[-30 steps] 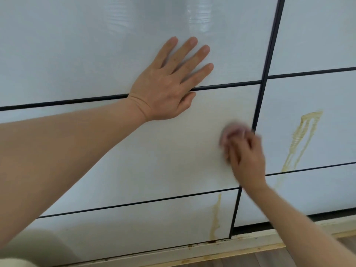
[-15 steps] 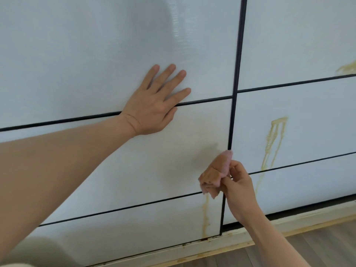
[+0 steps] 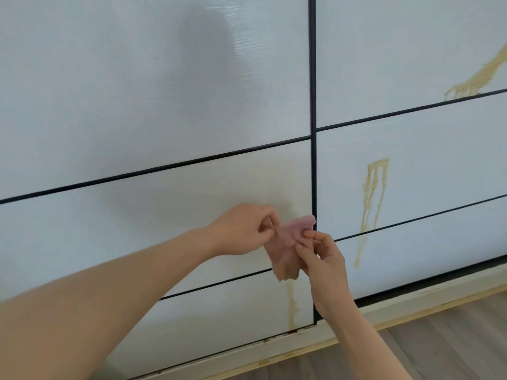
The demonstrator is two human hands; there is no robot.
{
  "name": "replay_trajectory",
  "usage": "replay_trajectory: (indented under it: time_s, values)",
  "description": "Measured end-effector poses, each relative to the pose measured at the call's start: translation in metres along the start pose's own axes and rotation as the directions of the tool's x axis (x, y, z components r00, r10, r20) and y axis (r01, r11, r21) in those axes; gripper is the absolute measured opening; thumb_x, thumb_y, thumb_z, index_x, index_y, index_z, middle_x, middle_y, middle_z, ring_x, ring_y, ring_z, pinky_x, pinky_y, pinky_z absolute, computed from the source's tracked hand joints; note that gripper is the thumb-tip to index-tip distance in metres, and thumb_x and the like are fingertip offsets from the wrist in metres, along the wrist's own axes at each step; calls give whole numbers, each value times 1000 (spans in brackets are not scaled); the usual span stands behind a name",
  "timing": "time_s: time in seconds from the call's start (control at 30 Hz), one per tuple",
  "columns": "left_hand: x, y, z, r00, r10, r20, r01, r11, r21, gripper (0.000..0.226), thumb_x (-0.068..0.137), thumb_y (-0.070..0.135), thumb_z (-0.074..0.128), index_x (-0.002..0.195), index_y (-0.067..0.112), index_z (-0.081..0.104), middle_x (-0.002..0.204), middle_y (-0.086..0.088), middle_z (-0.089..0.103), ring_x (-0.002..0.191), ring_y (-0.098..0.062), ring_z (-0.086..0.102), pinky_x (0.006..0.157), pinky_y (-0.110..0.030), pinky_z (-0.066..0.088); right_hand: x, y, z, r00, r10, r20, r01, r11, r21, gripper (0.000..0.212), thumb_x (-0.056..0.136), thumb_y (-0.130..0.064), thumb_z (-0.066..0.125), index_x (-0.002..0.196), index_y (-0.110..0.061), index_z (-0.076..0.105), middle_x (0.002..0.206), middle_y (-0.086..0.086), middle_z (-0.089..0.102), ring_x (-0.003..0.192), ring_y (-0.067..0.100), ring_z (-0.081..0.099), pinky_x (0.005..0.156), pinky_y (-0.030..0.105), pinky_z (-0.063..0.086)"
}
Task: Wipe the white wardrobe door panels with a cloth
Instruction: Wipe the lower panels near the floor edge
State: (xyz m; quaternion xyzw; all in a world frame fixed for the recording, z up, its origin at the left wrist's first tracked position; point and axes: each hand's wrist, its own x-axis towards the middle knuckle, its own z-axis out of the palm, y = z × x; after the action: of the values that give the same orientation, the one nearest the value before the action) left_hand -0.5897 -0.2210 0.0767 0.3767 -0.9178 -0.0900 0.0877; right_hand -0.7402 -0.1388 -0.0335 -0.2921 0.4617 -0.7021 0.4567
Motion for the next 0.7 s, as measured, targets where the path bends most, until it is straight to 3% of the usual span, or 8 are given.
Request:
replay_trajectory:
  time_s: [0.1,0.2,0.3,0.4,0.47,0.53,0.63,0.7]
  values:
    - [11,-2,-6,997,-57,42,57,998,5,23,96,11,48,103,14,70,92,5,67,90,-18,60,81,-31,48,8,-3,-8,995,90,31,-92,990,103,35,97,6,56,123,-18,59,93,10,68,90,23,68,92,38,56]
    - [19,7,-6,988,-131,84,140,984,-110,30,100,11,42,76,18,59,74,7,57,79,-19,53,64,-24,41,11,3,-14,989,120,83,-117,992,-36,39,98,-2,53,128,-24,62,109,9,63,108,20,63,113,42,44]
    - [22,11,-9,970,-198,138,236,901,-363,37,102,7,37,69,19,47,70,5,46,68,-13,44,62,-22,40,15,6,-21,974,125,190,-138,989,55,55,87,-30,66,141,-33,54,145,-1,50,133,10,47,122,40,29]
    - [22,15,-13,949,-206,239,302,814,-497,33,99,3,35,72,16,49,72,2,47,64,-12,46,64,-26,52,21,8,-25,920,129,371,-164,984,64,66,87,-52,68,144,-21,56,144,7,59,133,26,56,117,51,38]
    - [23,17,-15,942,-207,265,315,820,-477,29,98,2,36,77,14,54,77,-1,52,68,-14,52,67,-29,57,18,8,-23,888,150,435,-200,977,73,63,87,-55,72,130,-9,66,133,20,64,128,40,58,110,55,45]
    - [24,14,-16,936,-226,268,324,850,-416,27,98,4,39,87,13,61,85,-3,61,74,-15,59,73,-31,61,16,9,-22,898,157,410,-227,966,126,64,72,-54,87,106,-2,72,114,29,62,120,47,59,102,52,50]
    - [24,4,-13,951,-249,183,299,892,-338,22,97,5,47,109,14,63,106,-5,66,86,-16,66,73,-24,58,16,6,-23,919,159,361,-229,960,160,59,82,-39,78,124,2,68,128,26,67,125,43,60,109,55,44]
    - [22,0,-11,975,-219,45,224,942,-250,16,93,11,61,107,19,60,110,-2,65,95,-18,66,72,-17,51,15,0,-22,926,159,344,-223,962,158,48,88,-30,68,127,-2,68,123,20,71,114,35,68,102,49,50]
